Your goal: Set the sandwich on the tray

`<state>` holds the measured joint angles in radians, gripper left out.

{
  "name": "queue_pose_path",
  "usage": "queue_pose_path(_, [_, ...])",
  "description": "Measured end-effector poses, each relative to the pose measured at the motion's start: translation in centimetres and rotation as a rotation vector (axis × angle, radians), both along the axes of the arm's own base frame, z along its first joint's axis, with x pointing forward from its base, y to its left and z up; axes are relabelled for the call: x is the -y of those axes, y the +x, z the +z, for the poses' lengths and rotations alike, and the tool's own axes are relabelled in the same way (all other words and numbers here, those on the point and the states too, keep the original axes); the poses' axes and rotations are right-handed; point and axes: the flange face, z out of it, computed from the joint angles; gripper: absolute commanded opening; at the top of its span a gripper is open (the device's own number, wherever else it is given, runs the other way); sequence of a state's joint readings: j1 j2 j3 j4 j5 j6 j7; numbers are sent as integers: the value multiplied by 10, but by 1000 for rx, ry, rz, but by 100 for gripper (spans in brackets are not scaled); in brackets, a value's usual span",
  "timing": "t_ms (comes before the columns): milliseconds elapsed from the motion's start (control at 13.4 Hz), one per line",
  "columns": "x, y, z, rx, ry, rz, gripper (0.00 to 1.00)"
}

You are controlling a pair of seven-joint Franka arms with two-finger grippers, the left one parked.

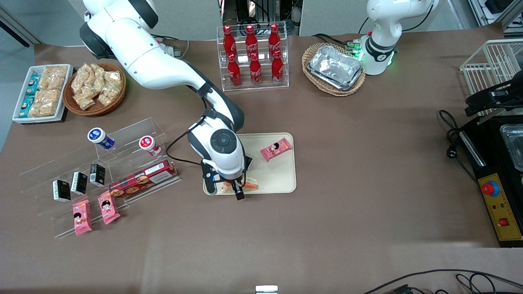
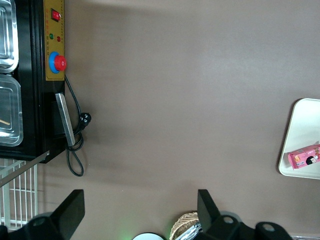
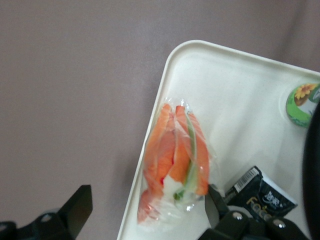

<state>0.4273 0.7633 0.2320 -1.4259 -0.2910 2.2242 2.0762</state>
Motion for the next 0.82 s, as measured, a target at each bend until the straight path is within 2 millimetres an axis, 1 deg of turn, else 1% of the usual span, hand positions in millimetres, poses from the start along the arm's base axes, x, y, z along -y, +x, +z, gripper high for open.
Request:
queue_pose_path(224, [1, 4, 16, -21, 44, -43, 100])
queue_pose_path(299, [1, 5, 25, -28, 52, -54, 100])
queue_pose_path(448, [5, 7, 50, -52, 55, -76, 100])
queue_pose_path(523, [7, 7, 67, -62, 60, -75, 100])
queue_pose_path(672, [15, 5, 107, -88, 78, -66, 100])
queue_pose_path(822, [32, 3, 151, -106, 88, -1, 100])
